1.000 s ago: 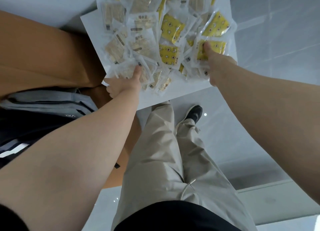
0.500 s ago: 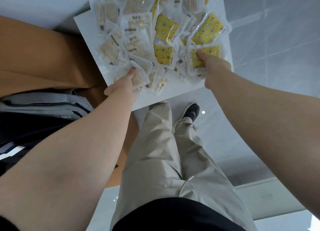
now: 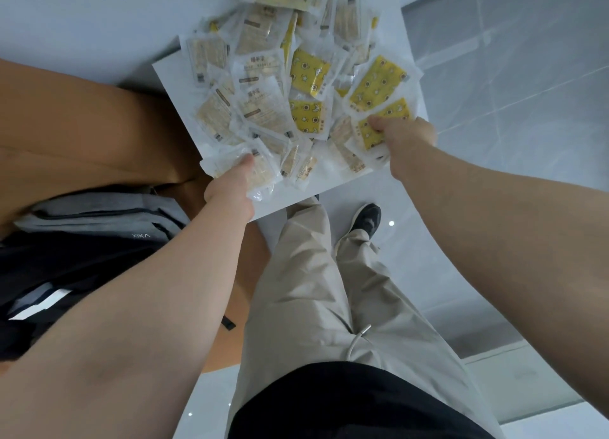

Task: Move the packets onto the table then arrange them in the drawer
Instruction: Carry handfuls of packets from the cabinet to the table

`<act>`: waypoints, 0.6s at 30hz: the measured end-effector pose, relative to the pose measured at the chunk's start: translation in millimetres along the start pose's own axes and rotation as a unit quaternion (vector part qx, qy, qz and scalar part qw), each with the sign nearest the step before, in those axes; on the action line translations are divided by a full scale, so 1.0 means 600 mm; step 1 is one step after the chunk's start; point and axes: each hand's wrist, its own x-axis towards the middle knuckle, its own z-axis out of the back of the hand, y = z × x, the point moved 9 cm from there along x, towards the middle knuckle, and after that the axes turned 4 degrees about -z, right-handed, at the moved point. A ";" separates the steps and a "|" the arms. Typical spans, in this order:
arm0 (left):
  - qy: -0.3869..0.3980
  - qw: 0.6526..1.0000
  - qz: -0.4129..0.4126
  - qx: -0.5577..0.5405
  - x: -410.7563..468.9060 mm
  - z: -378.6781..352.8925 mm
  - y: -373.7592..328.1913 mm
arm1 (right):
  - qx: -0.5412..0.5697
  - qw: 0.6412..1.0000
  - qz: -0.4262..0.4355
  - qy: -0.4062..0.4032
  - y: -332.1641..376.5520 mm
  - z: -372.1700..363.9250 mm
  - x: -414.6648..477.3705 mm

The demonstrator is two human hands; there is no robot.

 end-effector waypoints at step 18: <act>0.056 0.981 -0.180 -0.040 0.004 -0.078 -0.084 | 0.046 0.996 -0.020 0.078 0.007 -0.031 0.013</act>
